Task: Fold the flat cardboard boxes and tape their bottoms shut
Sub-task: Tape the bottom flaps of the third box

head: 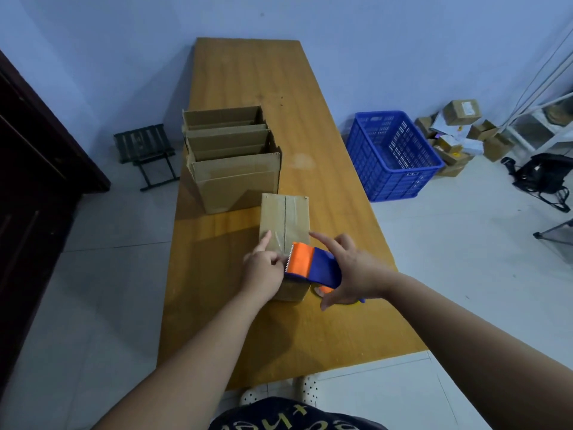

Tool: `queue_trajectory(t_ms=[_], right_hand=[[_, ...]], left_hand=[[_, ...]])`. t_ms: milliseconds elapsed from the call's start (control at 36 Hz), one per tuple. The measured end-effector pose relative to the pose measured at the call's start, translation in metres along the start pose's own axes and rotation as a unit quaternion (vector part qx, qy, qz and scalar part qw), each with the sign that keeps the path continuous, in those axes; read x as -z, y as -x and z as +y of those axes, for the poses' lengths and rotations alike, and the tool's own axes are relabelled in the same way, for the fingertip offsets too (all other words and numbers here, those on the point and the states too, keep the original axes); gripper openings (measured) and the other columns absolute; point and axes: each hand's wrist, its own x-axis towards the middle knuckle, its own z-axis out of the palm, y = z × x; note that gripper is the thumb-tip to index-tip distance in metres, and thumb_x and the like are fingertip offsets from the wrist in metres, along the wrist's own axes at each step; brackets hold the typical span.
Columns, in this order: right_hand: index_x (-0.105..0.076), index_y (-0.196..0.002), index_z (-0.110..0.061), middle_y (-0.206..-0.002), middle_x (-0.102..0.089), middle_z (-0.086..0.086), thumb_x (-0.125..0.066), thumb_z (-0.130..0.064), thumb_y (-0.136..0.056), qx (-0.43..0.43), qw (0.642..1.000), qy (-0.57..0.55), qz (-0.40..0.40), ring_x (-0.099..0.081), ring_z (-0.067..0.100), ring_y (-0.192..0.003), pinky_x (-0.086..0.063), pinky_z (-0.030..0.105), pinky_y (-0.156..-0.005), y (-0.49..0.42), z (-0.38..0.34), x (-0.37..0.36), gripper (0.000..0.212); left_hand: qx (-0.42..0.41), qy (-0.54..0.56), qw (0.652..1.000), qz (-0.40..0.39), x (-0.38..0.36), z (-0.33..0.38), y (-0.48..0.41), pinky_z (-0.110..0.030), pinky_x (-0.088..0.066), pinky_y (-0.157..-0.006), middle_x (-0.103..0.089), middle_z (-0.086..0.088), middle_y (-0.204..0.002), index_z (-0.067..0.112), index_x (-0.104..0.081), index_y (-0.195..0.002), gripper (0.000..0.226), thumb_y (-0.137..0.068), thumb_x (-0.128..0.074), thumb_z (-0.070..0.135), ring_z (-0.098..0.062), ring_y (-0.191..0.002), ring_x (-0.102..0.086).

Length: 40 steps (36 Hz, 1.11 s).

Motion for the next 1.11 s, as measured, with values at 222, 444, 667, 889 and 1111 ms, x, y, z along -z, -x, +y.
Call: queue_trajectory(t_ms=[222, 444, 667, 889, 1111], right_hand=[[0.001, -0.147, -0.038, -0.125, -0.049, -0.003, -0.065, -0.047, -0.086, 0.025, 0.994, 0.062, 0.087, -0.050, 0.013, -0.105, -0.032, 0.032, -0.096, 0.009, 0.012, -0.017, 0.090], [-0.024, -0.135, -0.030, -0.100, -0.050, -0.010, -0.071, -0.015, -0.081, 0.033, 0.983, -0.101, 0.148, -0.053, 0.006, -0.083, -0.041, 0.017, -0.062, 0.029, 0.036, -0.013, 0.073], [-0.024, -0.137, -0.028, -0.105, -0.047, -0.013, -0.079, -0.025, -0.079, 0.001, 0.973, -0.139, 0.186, -0.051, -0.002, -0.089, -0.039, 0.013, -0.066, 0.027, 0.034, -0.023, 0.080], [-0.026, -0.122, -0.037, -0.097, -0.051, -0.019, -0.077, -0.008, -0.075, 0.020, 0.936, -0.213, 0.281, -0.057, 0.005, -0.085, -0.047, 0.015, -0.062, 0.032, 0.025, -0.014, 0.075], [-0.030, -0.119, -0.038, -0.099, -0.053, -0.015, -0.072, -0.012, -0.079, 0.097, 0.932, -0.225, 0.267, -0.056, 0.003, -0.090, -0.051, 0.023, -0.068, 0.036, 0.012, -0.007, 0.064]], left_hand=[[0.016, -0.008, 1.000, -0.017, 0.001, 0.012, 0.005, -0.031, -0.028, -0.108, -0.017, 0.014, -0.158, 0.017, -0.065, -0.076, 0.025, -0.097, -0.053, 0.020, -0.022, -0.142, -0.020], [0.022, 0.030, 0.999, -0.039, 0.004, 0.006, 0.006, -0.038, -0.027, -0.113, -0.015, 0.017, -0.158, 0.014, -0.063, -0.060, 0.035, -0.095, -0.056, 0.017, -0.023, -0.144, -0.017], [0.033, 0.140, 0.985, -0.096, 0.017, 0.012, 0.005, -0.046, -0.014, -0.116, -0.012, 0.016, -0.159, 0.011, -0.067, -0.070, 0.035, -0.099, -0.049, 0.019, -0.021, -0.147, -0.011], [0.026, 0.142, 0.984, -0.108, 0.020, 0.016, 0.004, -0.046, -0.014, -0.116, -0.016, 0.011, -0.159, 0.010, -0.070, -0.080, 0.031, -0.099, -0.049, 0.020, -0.023, -0.147, -0.013], [0.017, 0.208, 0.972, -0.108, 0.021, 0.009, 0.007, -0.046, -0.011, -0.116, -0.021, 0.013, -0.157, 0.010, -0.064, -0.073, 0.036, -0.101, -0.044, 0.021, -0.022, -0.146, -0.012]])
